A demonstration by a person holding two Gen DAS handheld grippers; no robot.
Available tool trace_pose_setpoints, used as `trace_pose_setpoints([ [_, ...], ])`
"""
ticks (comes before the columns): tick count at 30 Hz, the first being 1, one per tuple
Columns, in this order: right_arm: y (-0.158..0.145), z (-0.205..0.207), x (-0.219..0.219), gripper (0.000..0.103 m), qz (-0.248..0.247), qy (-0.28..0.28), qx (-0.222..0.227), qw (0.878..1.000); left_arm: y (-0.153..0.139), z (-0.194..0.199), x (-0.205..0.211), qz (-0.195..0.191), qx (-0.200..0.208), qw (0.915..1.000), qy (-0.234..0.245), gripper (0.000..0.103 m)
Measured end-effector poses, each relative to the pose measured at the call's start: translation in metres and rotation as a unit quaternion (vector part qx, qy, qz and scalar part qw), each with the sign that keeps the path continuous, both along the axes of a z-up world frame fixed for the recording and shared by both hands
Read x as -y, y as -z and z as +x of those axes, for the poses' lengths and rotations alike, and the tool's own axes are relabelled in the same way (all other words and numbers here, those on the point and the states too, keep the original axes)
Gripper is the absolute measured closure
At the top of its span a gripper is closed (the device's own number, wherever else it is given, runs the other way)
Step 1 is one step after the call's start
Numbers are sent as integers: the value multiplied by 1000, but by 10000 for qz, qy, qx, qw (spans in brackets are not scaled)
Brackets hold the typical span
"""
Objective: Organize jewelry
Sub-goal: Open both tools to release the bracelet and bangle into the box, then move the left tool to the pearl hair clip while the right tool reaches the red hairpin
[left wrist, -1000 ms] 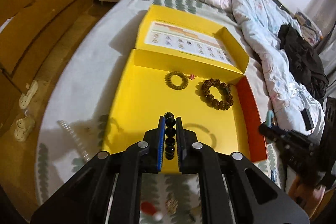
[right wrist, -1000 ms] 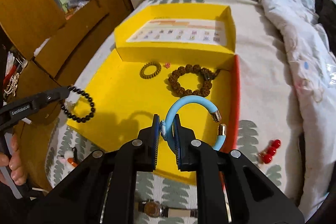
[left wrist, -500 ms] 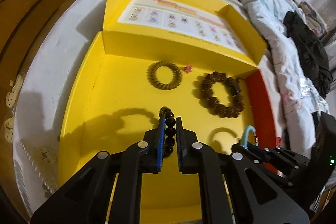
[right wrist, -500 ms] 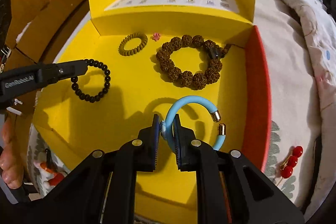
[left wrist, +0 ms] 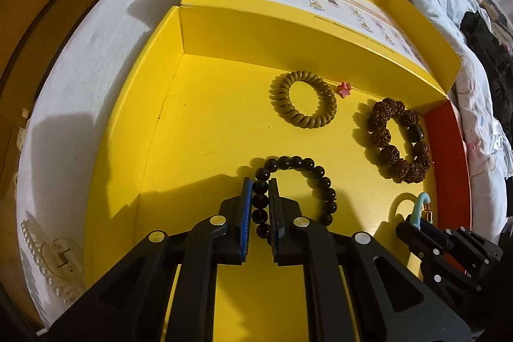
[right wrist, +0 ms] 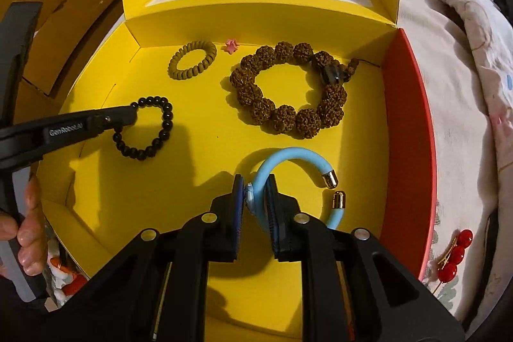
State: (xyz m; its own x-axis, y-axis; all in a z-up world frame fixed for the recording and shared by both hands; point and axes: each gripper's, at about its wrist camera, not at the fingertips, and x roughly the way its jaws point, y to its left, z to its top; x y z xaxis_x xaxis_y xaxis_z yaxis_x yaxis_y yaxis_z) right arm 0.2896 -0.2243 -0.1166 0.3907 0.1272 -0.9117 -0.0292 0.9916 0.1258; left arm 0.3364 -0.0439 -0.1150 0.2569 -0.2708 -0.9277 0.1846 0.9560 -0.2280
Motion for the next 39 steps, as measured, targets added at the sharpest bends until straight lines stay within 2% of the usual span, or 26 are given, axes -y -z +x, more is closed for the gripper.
trace_pose_setpoints([
  [2,-3,-1,1,81,-1,11,80,10000,-3,-2,-1,20,40,10000,-24,85],
  [4,-6,-1,1,81,12,7,94,10000,-10,-4,-4,42,128,9999,-65,42],
  [5,-8,-1,2,81,25,13,95,10000,-16,-7,-8,39,269,9996,-117,38],
  [7,-12,-3,3,79,1,27,100,9999,-23,-10,-12,151,371,9991,-115,37],
  [9,-17,-6,3,72,6,39,150,9999,-32,-17,-20,94,427,9990,-132,37],
  [11,-26,-10,3,54,55,73,265,9996,-40,-24,-25,156,490,9986,-142,37],
  [13,-36,-16,3,48,128,77,410,9990,-51,-35,-31,188,613,9979,-129,37],
  [18,-65,-40,1,48,240,25,731,9970,-74,-74,-60,321,874,9956,-137,34],
  [23,-82,-67,0,48,208,-64,795,9966,-84,-100,-70,515,982,9936,-230,28],
  [25,-87,-80,4,48,176,-52,821,9965,-82,-116,-78,508,958,9938,-228,28],
  [27,-90,-95,12,48,177,-9,815,9965,-78,-134,-85,734,916,9928,-228,28],
  [31,-90,-123,37,48,53,189,815,9965,-64,-156,-99,912,832,9919,-289,27],
  [33,-88,-141,57,48,6,378,782,9962,-61,-161,-112,806,778,9928,-426,27],
  [35,-87,-155,76,47,-51,620,765,9951,-64,-158,-132,539,777,9930,-701,27],
  [37,-85,-165,94,45,-52,835,766,9935,-70,-150,-150,210,837,9915,-973,22],
  [39,-82,-174,113,43,44,1058,754,9915,-70,-138,-168,-5,764,9886,-1295,21],
])
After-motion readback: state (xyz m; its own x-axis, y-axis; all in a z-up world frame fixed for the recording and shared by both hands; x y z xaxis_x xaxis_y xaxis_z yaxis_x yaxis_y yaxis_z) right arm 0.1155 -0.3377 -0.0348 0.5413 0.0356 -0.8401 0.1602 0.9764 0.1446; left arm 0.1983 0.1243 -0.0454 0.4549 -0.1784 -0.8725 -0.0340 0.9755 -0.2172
